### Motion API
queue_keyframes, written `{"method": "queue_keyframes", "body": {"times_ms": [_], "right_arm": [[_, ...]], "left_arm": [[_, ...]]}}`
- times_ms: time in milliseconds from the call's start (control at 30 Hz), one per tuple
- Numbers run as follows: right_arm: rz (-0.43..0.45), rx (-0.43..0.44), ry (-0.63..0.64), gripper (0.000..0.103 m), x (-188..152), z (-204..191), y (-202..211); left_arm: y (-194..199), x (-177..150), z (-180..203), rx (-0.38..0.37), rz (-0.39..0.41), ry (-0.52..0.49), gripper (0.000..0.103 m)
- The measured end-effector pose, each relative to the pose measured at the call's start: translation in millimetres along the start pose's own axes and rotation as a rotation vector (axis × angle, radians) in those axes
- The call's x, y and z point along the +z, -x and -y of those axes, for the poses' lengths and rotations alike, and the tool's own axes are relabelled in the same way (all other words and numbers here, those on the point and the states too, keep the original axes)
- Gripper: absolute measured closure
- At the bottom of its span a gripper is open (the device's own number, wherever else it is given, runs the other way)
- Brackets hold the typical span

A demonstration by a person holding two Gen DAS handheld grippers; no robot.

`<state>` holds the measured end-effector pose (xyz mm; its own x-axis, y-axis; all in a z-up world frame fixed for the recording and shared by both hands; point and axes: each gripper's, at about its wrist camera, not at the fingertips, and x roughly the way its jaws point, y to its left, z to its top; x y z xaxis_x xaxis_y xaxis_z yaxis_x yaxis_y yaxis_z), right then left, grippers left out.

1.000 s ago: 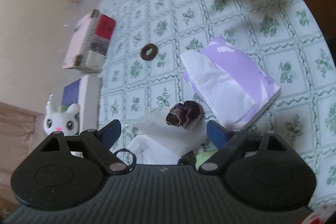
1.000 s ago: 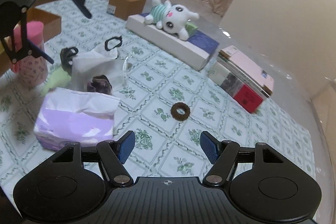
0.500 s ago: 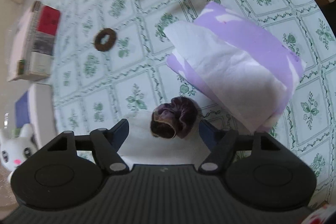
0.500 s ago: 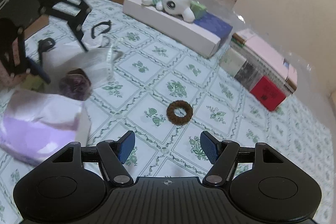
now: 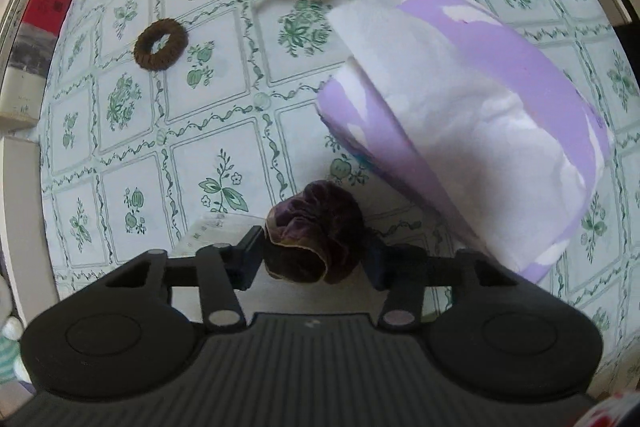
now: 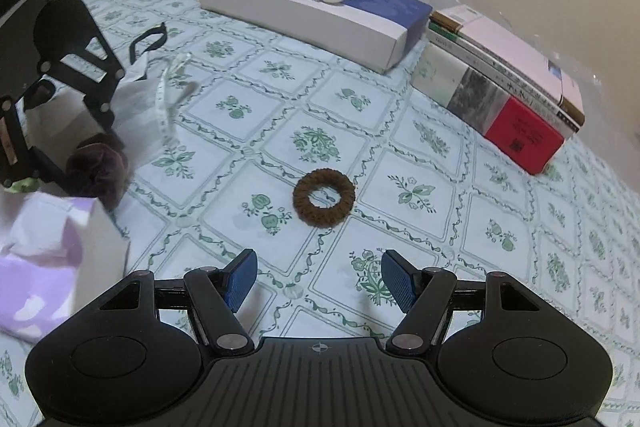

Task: Organize soft objects
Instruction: 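Grasp the purple scrunchie with the left gripper while the right gripper grasps the brown hair tie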

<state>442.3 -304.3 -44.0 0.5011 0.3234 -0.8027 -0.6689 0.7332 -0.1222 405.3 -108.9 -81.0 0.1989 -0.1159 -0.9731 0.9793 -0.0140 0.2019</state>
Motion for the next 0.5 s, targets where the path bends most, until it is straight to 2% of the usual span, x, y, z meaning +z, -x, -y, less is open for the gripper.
{"method": "queue_keyframes", "body": {"times_ms": [200, 500], "right_arm": [[-0.006, 0.009, -0.015, 0.035, 6, 0, -7], [-0.01, 0.024, -0.071, 0.035, 19, 6, -25]], "left_arm": [[-2, -4, -3, 0.004, -0.005, 0.048, 0.075], [36, -9, -36, 0.064, 0.17, 0.307, 0.077]]}}
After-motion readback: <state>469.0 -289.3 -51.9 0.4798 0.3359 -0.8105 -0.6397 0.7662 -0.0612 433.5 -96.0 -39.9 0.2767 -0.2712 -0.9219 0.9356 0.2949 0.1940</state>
